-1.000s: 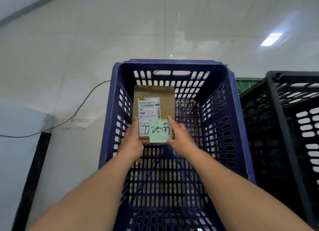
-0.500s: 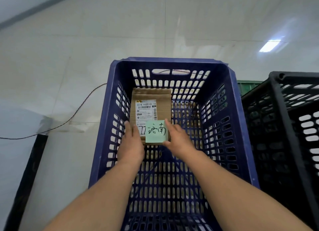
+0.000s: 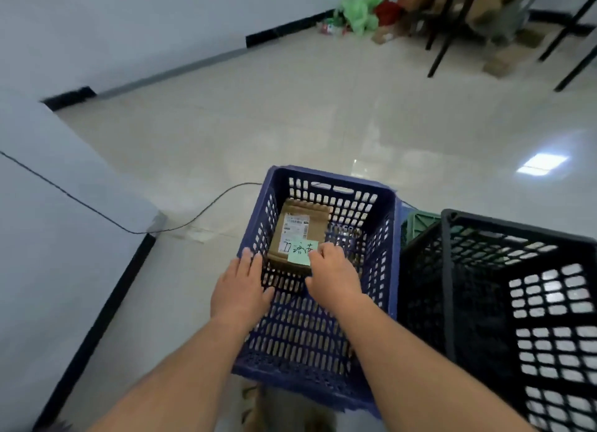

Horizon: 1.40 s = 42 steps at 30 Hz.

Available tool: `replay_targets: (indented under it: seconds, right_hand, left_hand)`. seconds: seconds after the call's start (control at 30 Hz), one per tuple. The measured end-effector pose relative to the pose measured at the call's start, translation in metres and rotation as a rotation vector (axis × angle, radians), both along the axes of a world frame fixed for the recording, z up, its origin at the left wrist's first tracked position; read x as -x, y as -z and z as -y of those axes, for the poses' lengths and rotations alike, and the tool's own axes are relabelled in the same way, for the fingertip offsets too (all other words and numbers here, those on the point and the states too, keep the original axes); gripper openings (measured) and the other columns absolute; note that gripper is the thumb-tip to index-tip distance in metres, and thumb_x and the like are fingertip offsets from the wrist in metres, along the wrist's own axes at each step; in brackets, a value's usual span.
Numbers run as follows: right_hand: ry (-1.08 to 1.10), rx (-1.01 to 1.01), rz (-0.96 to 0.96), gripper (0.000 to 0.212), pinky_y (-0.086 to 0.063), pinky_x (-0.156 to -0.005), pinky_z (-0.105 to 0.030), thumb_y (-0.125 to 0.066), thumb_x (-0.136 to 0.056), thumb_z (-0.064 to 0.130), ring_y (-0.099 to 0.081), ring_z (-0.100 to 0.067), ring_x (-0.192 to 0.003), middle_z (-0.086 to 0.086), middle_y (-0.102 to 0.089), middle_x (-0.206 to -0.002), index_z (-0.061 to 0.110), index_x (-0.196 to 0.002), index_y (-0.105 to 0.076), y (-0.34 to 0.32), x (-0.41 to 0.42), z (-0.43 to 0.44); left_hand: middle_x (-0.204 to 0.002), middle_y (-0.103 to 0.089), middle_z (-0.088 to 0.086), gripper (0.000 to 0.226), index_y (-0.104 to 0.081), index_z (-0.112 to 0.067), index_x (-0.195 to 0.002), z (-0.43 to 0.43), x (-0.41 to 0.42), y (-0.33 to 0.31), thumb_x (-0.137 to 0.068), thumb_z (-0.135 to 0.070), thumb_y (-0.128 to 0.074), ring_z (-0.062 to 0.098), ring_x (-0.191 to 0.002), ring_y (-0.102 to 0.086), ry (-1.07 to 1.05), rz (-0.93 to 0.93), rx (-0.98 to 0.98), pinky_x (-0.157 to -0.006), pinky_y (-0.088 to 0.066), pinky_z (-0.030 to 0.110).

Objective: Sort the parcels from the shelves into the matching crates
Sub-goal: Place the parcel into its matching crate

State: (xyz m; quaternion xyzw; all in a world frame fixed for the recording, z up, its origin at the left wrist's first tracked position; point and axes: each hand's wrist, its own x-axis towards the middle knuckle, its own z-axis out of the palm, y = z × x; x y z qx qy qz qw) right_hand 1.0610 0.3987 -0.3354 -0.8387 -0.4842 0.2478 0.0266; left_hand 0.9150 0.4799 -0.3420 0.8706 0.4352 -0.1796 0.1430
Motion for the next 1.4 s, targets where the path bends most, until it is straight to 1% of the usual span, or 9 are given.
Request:
replay_targets:
  seconds: [0.27, 0.47, 0.57, 0.67, 0.87, 1.07, 1.13, 1.23, 1.4]
  right_hand:
    - [-0.458, -0.159, 0.165, 0.047, -0.034, -0.107, -0.043, -0.054, -0.092, 0.027, -0.034, -0.031, -0.130, -0.012, -0.038, -0.142, 0.012, -0.136, -0.042, -0.098, 0.063, 0.016]
    - [-0.657, -0.266, 0.193, 0.047, -0.031, -0.110, -0.044, -0.050, -0.095, 0.030, -0.035, -0.031, -0.131, -0.014, -0.038, -0.143, 0.010, -0.137, -0.041, -0.145, 0.115, 0.012]
    - [-0.740, -0.291, 0.211, 0.052, -0.028, -0.111, -0.044, -0.046, -0.096, 0.037, -0.032, -0.032, -0.134, -0.015, -0.034, -0.147, 0.011, -0.140, -0.036, -0.157, 0.144, 0.010]
    - [-0.828, -0.321, 0.215, 0.061, -0.021, -0.115, -0.044, -0.042, -0.097, 0.045, -0.024, -0.031, -0.140, -0.013, -0.026, -0.153, 0.014, -0.147, -0.025, -0.166, 0.178, 0.012]
    - [-1.008, -0.389, 0.214, 0.063, -0.017, -0.115, -0.042, -0.031, -0.099, 0.051, -0.021, -0.029, -0.141, -0.009, -0.020, -0.156, 0.019, -0.151, -0.017, -0.187, 0.261, 0.035]
    - [-1.175, -0.423, 0.248, 0.065, -0.022, -0.112, -0.043, -0.030, -0.098, 0.054, -0.022, -0.030, -0.140, -0.010, -0.017, -0.157, 0.020, -0.151, -0.014, -0.207, 0.354, 0.100]
    - [-1.245, -0.413, 0.248, 0.065, -0.029, -0.109, -0.043, -0.039, -0.097, 0.047, -0.025, -0.031, -0.138, -0.011, -0.016, -0.156, 0.018, -0.150, -0.015, -0.216, 0.384, 0.128]
    - [-1.315, -0.425, 0.200, 0.059, -0.042, -0.096, -0.041, -0.049, -0.096, 0.032, -0.036, -0.029, -0.132, -0.010, -0.024, -0.150, 0.017, -0.147, -0.022, -0.234, 0.427, 0.172]
    - [-1.422, -0.496, 0.204, 0.048, -0.045, -0.089, -0.041, -0.051, -0.091, 0.024, -0.044, -0.029, -0.124, -0.010, -0.038, -0.137, 0.015, -0.136, -0.036, -0.257, 0.494, 0.243]
  left_hand:
    - [-0.161, 0.010, 0.007, 0.075, 0.009, -0.018, -0.152, 0.055, 0.061, -0.084, -0.098, -0.053, -0.030, 0.026, -0.148, 0.000, -0.181, -0.021, -0.170, -0.120, -0.011, 0.040]
    - [-0.160, 0.011, 0.006, 0.069, 0.008, -0.022, -0.152, 0.078, 0.127, -0.129, -0.099, -0.054, -0.022, 0.027, -0.148, 0.003, -0.398, -0.034, -0.244, -0.119, -0.007, 0.042]
    - [-0.160, 0.013, 0.007, 0.069, 0.008, -0.023, -0.152, 0.091, 0.164, -0.144, -0.099, -0.056, -0.020, 0.028, -0.148, 0.004, -0.497, -0.039, -0.269, -0.119, -0.006, 0.043]
    - [-0.160, 0.016, 0.007, 0.069, 0.011, -0.025, -0.152, 0.109, 0.203, -0.154, -0.098, -0.058, -0.017, 0.028, -0.148, 0.006, -0.595, -0.028, -0.270, -0.120, -0.004, 0.045]
    - [-0.159, 0.018, 0.007, 0.070, 0.014, -0.027, -0.151, 0.166, 0.287, -0.173, -0.096, -0.062, -0.012, 0.026, -0.147, 0.010, -0.798, -0.011, -0.327, -0.119, 0.002, 0.044]
    - [-0.160, 0.014, 0.008, 0.075, 0.013, -0.025, -0.151, 0.261, 0.371, -0.189, -0.094, -0.065, -0.016, 0.026, -0.148, 0.005, -0.981, -0.024, -0.417, -0.119, -0.001, 0.044]
    - [-0.160, 0.013, 0.010, 0.077, 0.012, -0.023, -0.152, 0.298, 0.396, -0.198, -0.094, -0.064, -0.019, 0.027, -0.148, 0.003, -1.021, -0.045, -0.441, -0.118, -0.002, 0.045]
    - [-0.160, 0.011, 0.011, 0.077, 0.009, -0.022, -0.152, 0.355, 0.434, -0.210, -0.094, -0.063, -0.022, 0.028, -0.148, 0.001, -1.082, -0.086, -0.472, -0.118, -0.003, 0.045]
    - [-0.160, 0.010, 0.010, 0.079, 0.008, -0.021, -0.152, 0.444, 0.496, -0.227, -0.094, -0.063, -0.025, 0.027, -0.148, -0.002, -1.187, -0.133, -0.547, -0.118, -0.005, 0.045]
